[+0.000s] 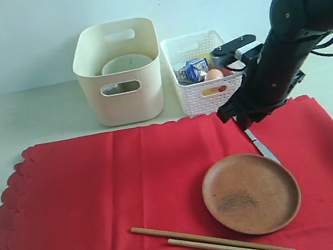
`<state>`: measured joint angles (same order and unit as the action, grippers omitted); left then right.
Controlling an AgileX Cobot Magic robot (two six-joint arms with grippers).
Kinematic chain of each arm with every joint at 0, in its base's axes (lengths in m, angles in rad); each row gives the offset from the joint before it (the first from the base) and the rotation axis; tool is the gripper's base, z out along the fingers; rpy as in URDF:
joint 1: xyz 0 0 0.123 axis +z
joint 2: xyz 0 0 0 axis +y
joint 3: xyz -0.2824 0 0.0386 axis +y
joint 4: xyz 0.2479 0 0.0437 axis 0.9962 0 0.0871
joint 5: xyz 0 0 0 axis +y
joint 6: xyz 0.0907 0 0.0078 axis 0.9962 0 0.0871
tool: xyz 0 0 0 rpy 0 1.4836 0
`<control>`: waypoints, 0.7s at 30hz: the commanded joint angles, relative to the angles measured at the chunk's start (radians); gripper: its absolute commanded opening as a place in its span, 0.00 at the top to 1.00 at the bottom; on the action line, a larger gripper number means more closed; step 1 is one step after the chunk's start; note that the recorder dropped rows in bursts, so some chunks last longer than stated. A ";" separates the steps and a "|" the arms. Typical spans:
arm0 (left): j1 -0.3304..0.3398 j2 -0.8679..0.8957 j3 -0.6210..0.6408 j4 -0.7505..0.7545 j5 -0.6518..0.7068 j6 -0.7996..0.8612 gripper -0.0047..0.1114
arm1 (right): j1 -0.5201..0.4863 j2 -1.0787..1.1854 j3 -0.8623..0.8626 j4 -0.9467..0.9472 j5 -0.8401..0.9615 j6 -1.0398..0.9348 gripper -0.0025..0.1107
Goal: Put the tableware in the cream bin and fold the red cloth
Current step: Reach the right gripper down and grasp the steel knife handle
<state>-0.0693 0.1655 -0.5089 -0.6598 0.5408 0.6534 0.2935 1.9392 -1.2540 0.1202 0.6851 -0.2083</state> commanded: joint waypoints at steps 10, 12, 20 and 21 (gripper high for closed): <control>0.001 -0.050 0.263 0.023 -0.249 -0.117 0.96 | 0.009 0.187 -0.142 -0.078 0.059 0.108 0.67; 0.001 -0.048 0.281 0.031 -0.284 -0.108 0.96 | 0.009 0.196 -0.150 -0.078 0.062 0.108 0.68; 0.001 -0.048 0.304 0.150 -0.305 -0.108 0.96 | 0.009 0.236 -0.150 -0.078 0.062 0.108 0.72; 0.001 -0.048 0.304 0.166 -0.305 -0.108 0.96 | 0.009 0.238 -0.150 -0.078 0.062 0.108 0.74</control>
<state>-0.0693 0.1222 -0.2108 -0.5359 0.2529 0.5426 0.3012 2.1553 -1.4042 0.0461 0.7431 -0.1023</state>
